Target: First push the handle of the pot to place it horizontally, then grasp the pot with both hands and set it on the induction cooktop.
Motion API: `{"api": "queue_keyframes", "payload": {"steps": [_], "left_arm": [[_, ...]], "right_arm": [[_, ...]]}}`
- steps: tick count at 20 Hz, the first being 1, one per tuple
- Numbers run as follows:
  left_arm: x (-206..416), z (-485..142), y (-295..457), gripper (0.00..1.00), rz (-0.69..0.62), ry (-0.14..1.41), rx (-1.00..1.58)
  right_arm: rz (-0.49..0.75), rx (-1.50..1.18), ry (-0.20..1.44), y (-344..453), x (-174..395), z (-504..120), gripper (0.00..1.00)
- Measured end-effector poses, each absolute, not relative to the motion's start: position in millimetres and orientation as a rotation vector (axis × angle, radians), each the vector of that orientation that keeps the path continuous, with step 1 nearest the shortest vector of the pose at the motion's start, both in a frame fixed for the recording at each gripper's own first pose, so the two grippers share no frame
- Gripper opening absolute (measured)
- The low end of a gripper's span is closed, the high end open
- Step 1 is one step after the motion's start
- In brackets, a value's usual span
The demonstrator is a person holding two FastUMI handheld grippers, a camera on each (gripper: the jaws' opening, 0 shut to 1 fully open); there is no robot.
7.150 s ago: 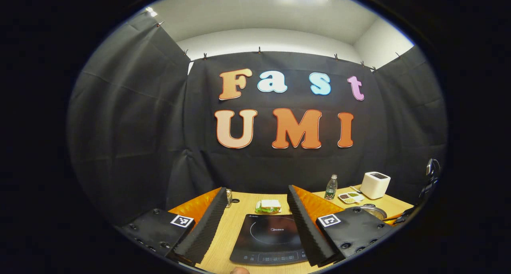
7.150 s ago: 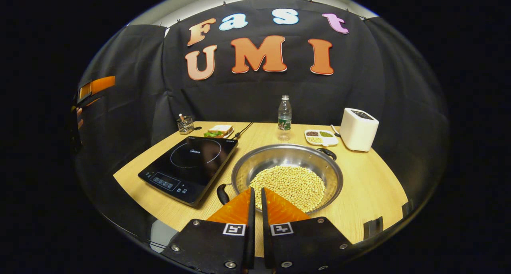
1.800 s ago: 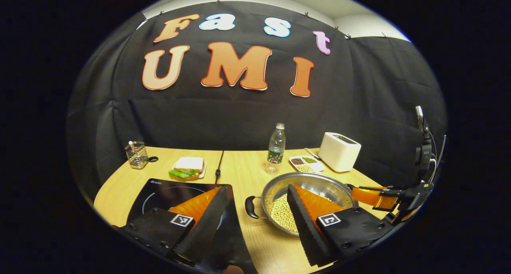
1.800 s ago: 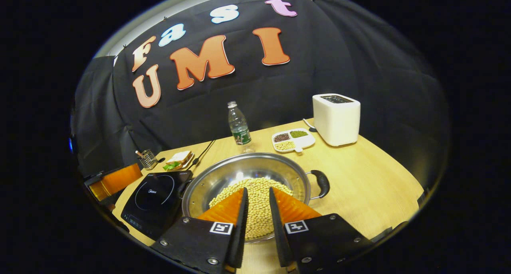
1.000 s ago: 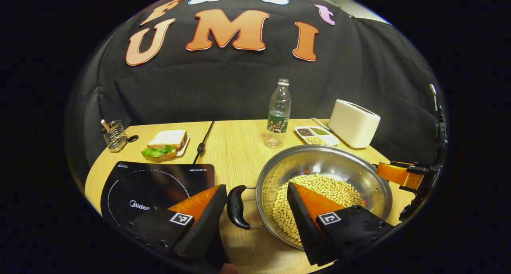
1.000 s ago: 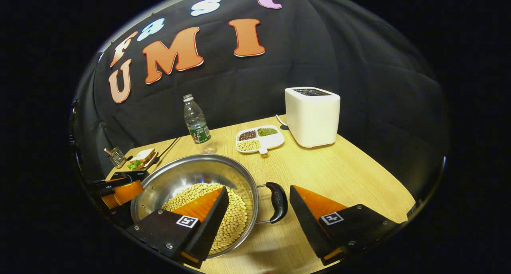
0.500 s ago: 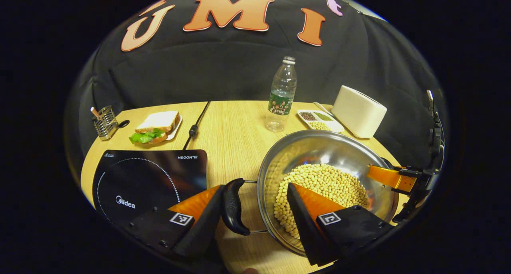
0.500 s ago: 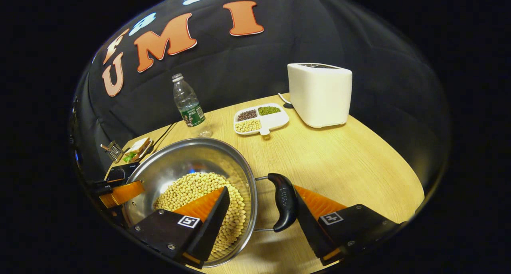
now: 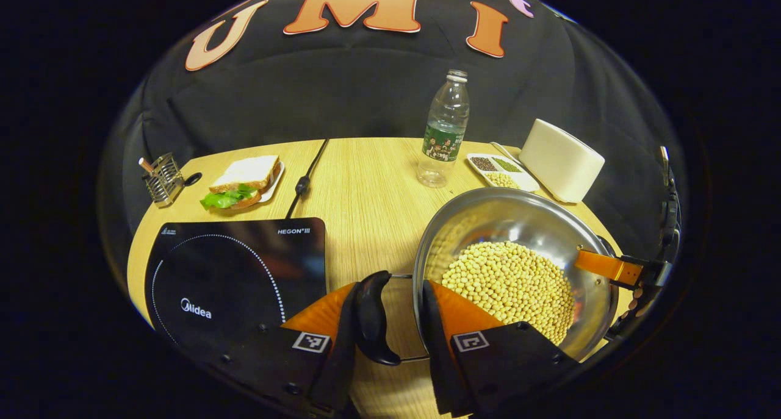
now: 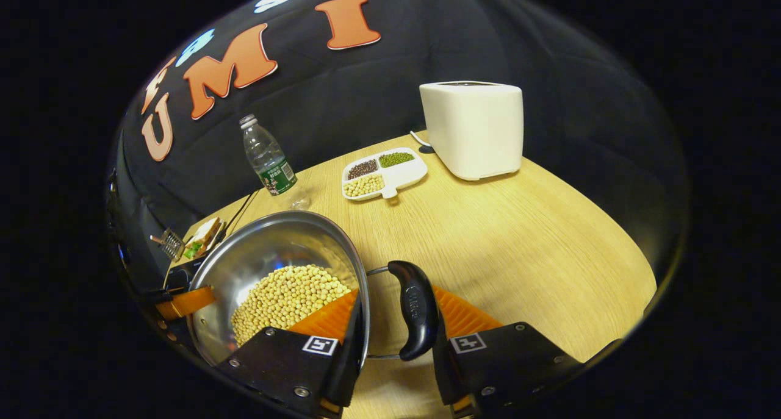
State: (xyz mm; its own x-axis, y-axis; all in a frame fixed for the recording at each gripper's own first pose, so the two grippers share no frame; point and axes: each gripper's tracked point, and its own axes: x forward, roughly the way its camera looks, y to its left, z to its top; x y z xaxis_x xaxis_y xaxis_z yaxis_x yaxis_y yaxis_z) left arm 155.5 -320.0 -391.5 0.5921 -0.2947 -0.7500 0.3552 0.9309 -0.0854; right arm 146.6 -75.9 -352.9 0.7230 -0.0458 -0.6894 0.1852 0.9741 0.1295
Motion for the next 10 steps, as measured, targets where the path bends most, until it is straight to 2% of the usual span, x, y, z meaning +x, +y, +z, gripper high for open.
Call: {"api": "queue_keyframes", "payload": {"steps": [10], "left_arm": [[137.5, -324.1, -293.7, 0.58, -0.377, 0.789, 0.053]], "right_arm": [[-0.099, 0.196, 0.674, -46.6, 127.5, -292.6, 0.51]]}}
